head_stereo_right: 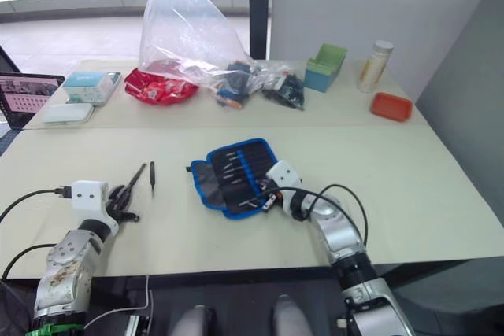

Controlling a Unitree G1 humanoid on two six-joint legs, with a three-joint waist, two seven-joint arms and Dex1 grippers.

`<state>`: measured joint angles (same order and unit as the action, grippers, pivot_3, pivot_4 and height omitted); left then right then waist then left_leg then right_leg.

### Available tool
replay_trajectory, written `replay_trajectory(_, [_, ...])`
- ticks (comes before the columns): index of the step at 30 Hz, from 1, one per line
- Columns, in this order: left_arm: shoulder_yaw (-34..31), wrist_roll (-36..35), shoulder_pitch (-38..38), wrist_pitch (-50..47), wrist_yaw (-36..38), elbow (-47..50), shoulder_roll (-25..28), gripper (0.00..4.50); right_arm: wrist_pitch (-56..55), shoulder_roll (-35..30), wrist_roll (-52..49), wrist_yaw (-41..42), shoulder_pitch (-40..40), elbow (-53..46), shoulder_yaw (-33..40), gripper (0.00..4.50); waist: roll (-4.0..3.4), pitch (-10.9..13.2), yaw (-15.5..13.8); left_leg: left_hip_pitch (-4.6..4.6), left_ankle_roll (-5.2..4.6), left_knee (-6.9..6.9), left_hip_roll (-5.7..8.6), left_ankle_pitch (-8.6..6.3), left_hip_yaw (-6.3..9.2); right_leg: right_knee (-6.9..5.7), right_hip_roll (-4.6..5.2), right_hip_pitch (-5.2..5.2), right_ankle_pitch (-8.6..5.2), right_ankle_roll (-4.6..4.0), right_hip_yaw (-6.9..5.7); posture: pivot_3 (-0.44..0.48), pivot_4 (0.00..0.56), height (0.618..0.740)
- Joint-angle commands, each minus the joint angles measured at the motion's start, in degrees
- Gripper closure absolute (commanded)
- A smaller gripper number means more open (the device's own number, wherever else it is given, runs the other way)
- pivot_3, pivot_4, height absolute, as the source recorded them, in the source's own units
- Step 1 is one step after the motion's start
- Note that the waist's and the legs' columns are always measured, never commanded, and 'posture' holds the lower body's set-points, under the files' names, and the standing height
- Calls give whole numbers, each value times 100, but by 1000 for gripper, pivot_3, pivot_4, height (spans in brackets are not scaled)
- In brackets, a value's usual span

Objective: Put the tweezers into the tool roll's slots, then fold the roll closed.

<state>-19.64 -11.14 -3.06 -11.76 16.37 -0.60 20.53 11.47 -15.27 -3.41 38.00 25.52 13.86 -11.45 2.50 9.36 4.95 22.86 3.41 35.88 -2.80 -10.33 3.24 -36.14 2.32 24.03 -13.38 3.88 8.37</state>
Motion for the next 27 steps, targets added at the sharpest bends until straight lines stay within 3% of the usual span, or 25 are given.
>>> replay_trajectory(1, [-87, -86, -205, 362, 13, 13, 56, 4488, 126, -117, 93, -15, -168, 10, -17, 4500, 1, 0, -4, 1, 0, 1, 0, 0, 0, 1, 0, 0, 0, 0, 0, 0, 150, 733])
replay_trajectory(7, [32, -394, -710, 756, 540, 453, 264, 4488, 211, -209, 79, -29, -252, -161, 16, 4500, 3, 1, -67, 24, 0, 2, 1, 0, 1, 6, 0, 11, 11, 18, 0, 0, 150, 733])
replay_trajectory(11, [908, 38, -1098, 952, 1207, 664, 635, 4488, 278, -266, 69, -81, -361, -303, 70, 4500, 2, 1, -115, 25, 0, 0, 2, 0, 2, 10, 0, 12, 19, 34, 0, 0, 150, 733])
replay_trajectory(19, [2408, 4, -1815, 778, 2973, 967, 1135, 4488, 518, -269, 10, -377, -782, -881, 200, 4500, 2, 2, -129, 39, 0, -8, 6, 0, 7, 19, 0, 17, 18, 39, 2, 0, 150, 733])
replay_trajectory(27, [3132, 1091, -2553, 1609, 3548, 122, 1726, 4488, 679, -334, -98, -569, -1200, -1474, 464, 4500, 2, 2, -123, 38, -1, -7, 6, 0, 7, 20, 0, 16, -1, 12, 2, 0, 150, 733])
